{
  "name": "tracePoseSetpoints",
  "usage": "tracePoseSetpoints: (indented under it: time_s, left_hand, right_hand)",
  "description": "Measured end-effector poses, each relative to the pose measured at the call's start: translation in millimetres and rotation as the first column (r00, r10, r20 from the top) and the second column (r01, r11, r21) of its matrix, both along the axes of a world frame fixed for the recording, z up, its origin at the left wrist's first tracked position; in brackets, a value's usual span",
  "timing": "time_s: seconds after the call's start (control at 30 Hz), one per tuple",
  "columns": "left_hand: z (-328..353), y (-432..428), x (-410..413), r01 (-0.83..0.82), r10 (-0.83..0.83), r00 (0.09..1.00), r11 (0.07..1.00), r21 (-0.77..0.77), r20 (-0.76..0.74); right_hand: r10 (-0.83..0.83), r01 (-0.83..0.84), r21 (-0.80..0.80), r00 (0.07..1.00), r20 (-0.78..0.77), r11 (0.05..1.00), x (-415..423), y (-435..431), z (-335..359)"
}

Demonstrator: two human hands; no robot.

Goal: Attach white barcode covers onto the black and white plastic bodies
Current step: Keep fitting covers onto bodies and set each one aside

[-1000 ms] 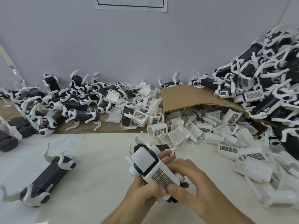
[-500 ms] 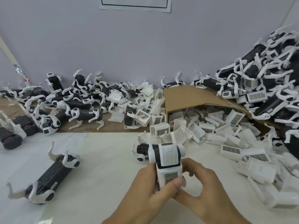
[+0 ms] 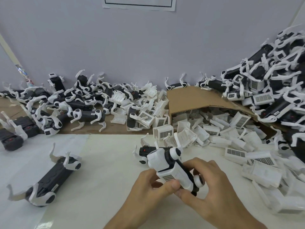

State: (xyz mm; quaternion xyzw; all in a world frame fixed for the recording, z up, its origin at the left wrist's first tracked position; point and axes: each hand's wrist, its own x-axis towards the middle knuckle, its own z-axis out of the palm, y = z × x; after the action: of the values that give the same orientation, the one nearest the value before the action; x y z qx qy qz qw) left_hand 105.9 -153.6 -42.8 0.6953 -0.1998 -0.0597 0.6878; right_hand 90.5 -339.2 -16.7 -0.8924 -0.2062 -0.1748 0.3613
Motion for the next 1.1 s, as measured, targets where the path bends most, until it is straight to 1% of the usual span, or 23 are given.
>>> tracePoseSetpoints:
  time_s: [0.17, 0.27, 0.37, 0.4, 0.5, 0.53, 0.67, 0.77, 0.87, 1.0, 1.1]
  left_hand:
    - [1, -3, -2, 0.003, -0.003, 1.000, 1.000, -0.021, 0.002]
    - [-1, -4, -1, -0.028, 0.028, 0.999, 0.999, -0.014, -0.017]
    - [0, -5, -1, -0.029, 0.025, 0.997, 0.998, -0.050, -0.072]
    - [-1, -5, -1, -0.035, 0.029, 0.995, 0.997, -0.067, -0.094]
    - [-3, -5, 0, -0.094, 0.072, 0.982, 0.988, -0.124, -0.174]
    - [-4, -5, 1, -0.102, 0.072, 0.977, 0.984, -0.146, -0.199]
    - [-5, -5, 2, -0.085, 0.010, 0.961, 0.963, -0.257, -0.278]
    - [-3, -5, 2, -0.038, -0.065, 0.953, 0.943, -0.331, -0.296]
    - [-4, -4, 3, -0.038, -0.053, 0.958, 0.951, -0.308, -0.281]
    - [-4, -2, 6, -0.055, 0.014, 0.979, 0.978, -0.201, -0.202]
    - [-1, -3, 5, -0.129, 0.106, 0.980, 0.982, -0.134, -0.170]
  right_hand:
    - [0.002, -0.003, 0.038, 1.000, 0.016, 0.999, -3, -1, -1]
    - [-0.009, 0.009, 0.006, 0.999, 0.045, 1.000, -2, 1, 1]
    - [-0.031, 0.035, -0.034, 0.994, 0.102, 0.999, 0, 2, 2]
    - [-0.034, 0.036, -0.028, 0.995, 0.089, 0.999, 0, 2, 2]
    - [-0.040, 0.041, 0.024, 0.999, -0.025, 0.999, 2, -2, 2]
    - [-0.040, 0.041, 0.019, 0.999, -0.033, 0.999, 3, -3, 1]
    - [-0.026, 0.025, -0.009, 0.998, -0.063, 1.000, 5, -5, 0]
    - [0.008, -0.009, -0.006, 0.990, -0.142, 1.000, 6, -5, -4]
    - [0.048, -0.039, 0.044, 0.977, -0.208, 0.998, 6, -5, -9]
    - [0.075, -0.058, 0.080, 0.973, -0.220, 0.995, 8, -6, -8]
    - [0.121, -0.086, 0.171, 0.971, -0.208, 0.982, 9, -5, -4]
